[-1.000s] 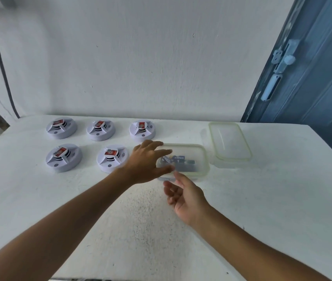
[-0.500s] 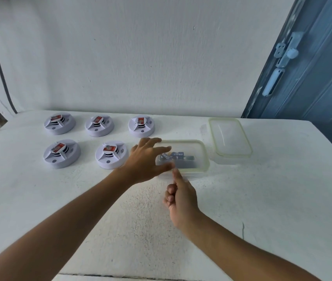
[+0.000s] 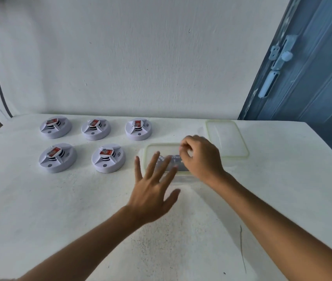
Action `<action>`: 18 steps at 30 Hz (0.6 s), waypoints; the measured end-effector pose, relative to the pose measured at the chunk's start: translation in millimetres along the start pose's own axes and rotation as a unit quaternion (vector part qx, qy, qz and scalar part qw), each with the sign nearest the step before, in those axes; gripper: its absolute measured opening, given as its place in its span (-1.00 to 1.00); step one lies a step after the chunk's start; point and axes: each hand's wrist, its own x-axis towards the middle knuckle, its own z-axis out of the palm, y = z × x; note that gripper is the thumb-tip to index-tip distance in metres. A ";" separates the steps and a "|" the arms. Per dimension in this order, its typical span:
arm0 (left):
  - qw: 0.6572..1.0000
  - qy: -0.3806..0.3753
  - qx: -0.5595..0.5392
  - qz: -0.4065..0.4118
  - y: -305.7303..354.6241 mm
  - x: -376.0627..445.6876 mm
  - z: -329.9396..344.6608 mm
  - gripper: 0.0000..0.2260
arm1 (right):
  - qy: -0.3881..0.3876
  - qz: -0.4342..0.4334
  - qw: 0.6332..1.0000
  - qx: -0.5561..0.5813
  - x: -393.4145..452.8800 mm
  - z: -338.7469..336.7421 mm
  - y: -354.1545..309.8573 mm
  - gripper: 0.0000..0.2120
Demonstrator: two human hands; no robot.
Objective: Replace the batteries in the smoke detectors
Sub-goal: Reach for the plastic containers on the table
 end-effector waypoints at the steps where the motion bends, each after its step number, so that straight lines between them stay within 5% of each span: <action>1: 1.000 -0.014 0.016 -0.002 2.2 -5.1 3.5 -0.45 | -0.058 -0.006 0.998 -0.027 8.5 4.0 7.6 -0.78; 3: 0.999 -0.032 0.037 -0.007 0.1 -10.2 7.2 -0.41 | -0.180 -0.019 0.981 -0.063 17.3 8.6 16.3 -0.60; 5: 0.998 -0.040 0.042 -0.007 -6.9 -8.6 5.7 -0.43 | -0.224 -0.032 0.970 -0.092 17.8 9.0 16.5 -0.56; 10: 0.994 -0.074 0.022 -0.074 -28.2 10.0 -3.6 -0.44 | -0.115 0.023 0.980 -0.160 3.0 21.1 19.6 -0.58; 14: 0.980 -0.134 -0.007 -0.147 -47.5 35.6 -9.9 -0.23 | -0.124 0.070 0.973 -0.183 -9.5 19.3 3.8 -0.56; 18: 0.964 -0.202 -0.053 -0.166 -65.1 59.7 -11.4 -0.34 | -0.134 0.058 0.971 -0.191 -19.3 14.7 -10.4 -0.59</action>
